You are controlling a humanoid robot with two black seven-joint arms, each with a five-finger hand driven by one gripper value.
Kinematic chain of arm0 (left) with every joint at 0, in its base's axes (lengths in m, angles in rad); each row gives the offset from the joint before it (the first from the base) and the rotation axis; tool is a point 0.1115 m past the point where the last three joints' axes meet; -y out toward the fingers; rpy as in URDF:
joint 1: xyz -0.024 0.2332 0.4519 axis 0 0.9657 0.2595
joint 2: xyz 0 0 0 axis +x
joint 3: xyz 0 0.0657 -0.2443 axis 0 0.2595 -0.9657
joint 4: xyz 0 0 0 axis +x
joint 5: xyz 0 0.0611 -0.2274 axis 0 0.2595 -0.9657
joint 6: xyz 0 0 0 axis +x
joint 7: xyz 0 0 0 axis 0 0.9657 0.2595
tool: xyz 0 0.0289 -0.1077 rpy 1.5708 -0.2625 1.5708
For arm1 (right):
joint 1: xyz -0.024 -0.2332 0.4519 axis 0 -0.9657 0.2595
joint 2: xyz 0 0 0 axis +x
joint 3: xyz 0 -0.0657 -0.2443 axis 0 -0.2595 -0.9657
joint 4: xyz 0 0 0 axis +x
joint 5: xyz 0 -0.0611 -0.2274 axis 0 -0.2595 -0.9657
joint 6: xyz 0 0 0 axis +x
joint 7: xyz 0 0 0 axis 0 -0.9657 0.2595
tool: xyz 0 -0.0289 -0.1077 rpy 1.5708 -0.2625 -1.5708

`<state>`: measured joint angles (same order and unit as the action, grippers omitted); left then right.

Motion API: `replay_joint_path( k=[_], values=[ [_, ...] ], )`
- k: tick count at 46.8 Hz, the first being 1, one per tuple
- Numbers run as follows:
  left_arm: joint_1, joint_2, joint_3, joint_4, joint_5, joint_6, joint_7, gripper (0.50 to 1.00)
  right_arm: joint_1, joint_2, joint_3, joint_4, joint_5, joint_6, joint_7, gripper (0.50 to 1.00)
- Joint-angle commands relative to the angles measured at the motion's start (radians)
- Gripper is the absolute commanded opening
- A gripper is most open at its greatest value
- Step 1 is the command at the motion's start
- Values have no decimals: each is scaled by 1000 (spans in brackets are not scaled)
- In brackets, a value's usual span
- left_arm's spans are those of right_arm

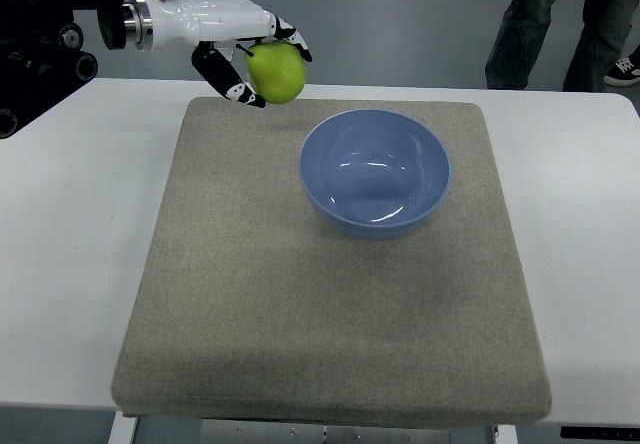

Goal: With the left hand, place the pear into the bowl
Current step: 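Lift the pear with the left hand and carry it over the blue bowl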

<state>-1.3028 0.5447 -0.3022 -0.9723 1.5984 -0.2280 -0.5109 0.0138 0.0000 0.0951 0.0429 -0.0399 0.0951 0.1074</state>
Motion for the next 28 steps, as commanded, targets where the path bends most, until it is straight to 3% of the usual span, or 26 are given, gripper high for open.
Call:
replay_joint_path(
  k=[1, 18, 28],
  values=[
    [-7, -9, 0, -31, 3, 4, 0, 500, 0, 0, 0, 0, 0, 0, 0, 926],
    [8, -163, 12, -3, 15, 10, 2, 500, 0, 0, 0, 0, 0, 0, 0, 926],
    [59, -190, 14, 24, 17, 30, 5, 500, 0, 0, 0, 0, 0, 0, 0, 926]
  ],
)
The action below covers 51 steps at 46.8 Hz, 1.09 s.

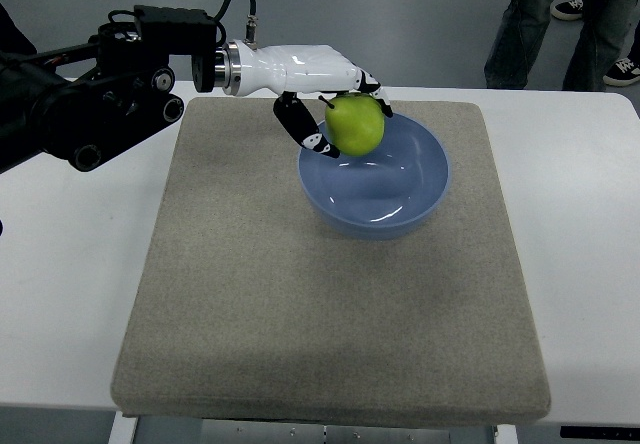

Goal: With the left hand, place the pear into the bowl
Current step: 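Lift the pear with the left hand and carry it over the blue bowl, then lower the pear into the bowl and open the left hand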

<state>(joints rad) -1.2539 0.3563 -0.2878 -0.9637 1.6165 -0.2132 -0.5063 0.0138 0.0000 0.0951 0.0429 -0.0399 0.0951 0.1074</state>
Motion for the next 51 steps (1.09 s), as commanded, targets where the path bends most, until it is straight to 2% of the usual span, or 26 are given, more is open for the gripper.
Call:
replay_joint_path(
  k=[1, 16, 43, 44, 48, 51],
  values=[
    [14, -6, -1, 20, -1, 20, 0, 500, 0, 0, 0, 0, 0, 0, 0, 926],
    [62, -63, 1, 59, 0, 29, 0, 500, 0, 0, 0, 0, 0, 0, 0, 926],
    [77, -65, 1, 57, -9, 31, 0, 500, 0, 0, 0, 0, 0, 0, 0, 926],
    [77, -65, -1, 57, -9, 31, 0, 516, 0, 0, 0, 0, 0, 0, 0, 926],
    [79, -65, -2, 57, -15, 31, 0, 683, 0, 0, 0, 0, 0, 0, 0, 926],
    [79, -65, -2, 57, -17, 31, 0, 741, 0, 0, 0, 0, 0, 0, 0, 926]
  ],
)
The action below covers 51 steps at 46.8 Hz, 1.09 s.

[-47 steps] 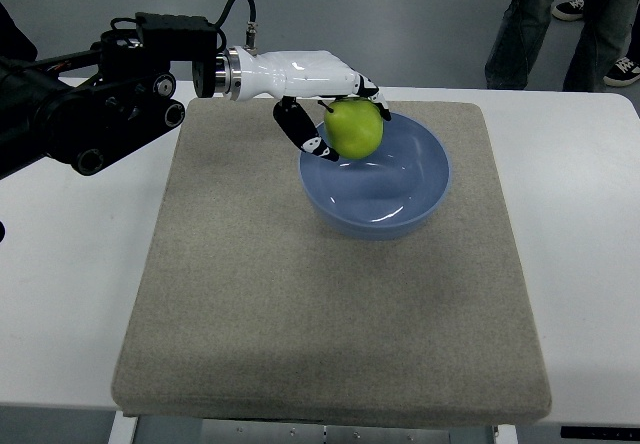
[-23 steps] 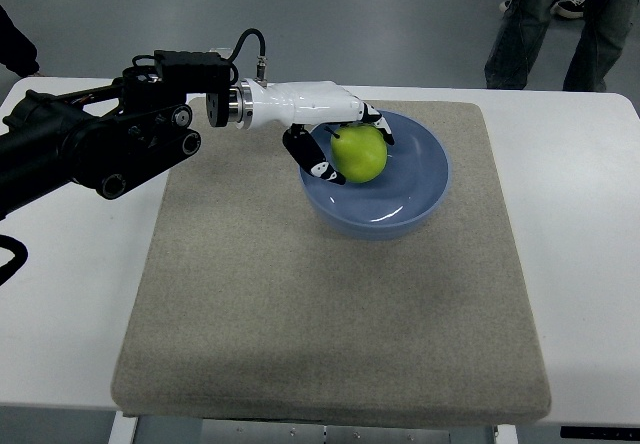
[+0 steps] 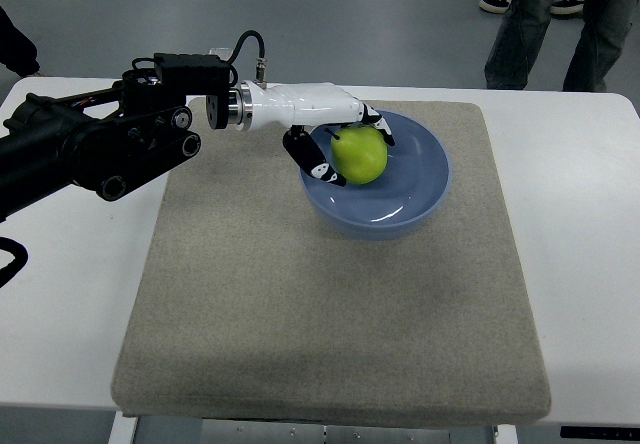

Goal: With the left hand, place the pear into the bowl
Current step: 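Lower the pear into the bowl and open the left hand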

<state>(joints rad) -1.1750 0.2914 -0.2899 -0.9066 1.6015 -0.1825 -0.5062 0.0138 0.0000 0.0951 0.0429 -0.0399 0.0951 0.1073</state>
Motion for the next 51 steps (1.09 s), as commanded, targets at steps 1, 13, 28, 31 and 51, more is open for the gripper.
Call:
replay_joint_path(
  k=[1, 13, 28, 31, 51],
  values=[
    [0, 0, 0, 0, -3, 0, 0, 758, 0, 0, 0, 0, 0, 0, 0, 926],
    [14, 0, -2, 0, -5, 0, 0, 885, 0, 0, 0, 0, 0, 0, 0, 926],
    [14, 0, -5, -2, -6, 0, 0, 926, 0, 0, 0, 0, 0, 0, 0, 926],
    [14, -1, -6, -2, -6, 0, 0, 926, 0, 0, 0, 0, 0, 0, 0, 926],
    [14, -18, -38, 38, -18, 44, 0, 926, 0, 0, 0, 0, 0, 0, 0, 926]
  ],
)
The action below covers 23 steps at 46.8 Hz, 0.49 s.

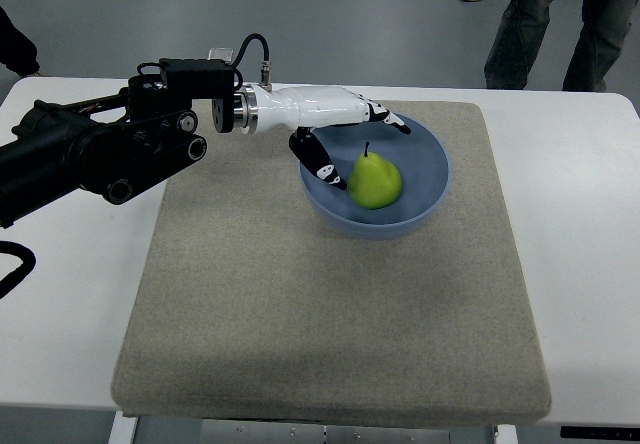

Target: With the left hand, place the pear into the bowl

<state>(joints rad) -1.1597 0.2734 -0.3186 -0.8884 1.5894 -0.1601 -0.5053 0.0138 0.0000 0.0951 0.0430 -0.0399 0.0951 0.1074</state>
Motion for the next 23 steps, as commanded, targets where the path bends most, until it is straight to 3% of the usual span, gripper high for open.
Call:
replay_joint_path(
  k=[1, 23],
  values=[
    [-1, 0, -13, 29, -11, 28, 1, 926, 0, 0, 0, 0, 0, 0, 0, 926],
    [-17, 10, -37, 262, -201, 45, 7, 926, 0, 0, 0, 0, 0, 0, 0, 926]
  ],
)
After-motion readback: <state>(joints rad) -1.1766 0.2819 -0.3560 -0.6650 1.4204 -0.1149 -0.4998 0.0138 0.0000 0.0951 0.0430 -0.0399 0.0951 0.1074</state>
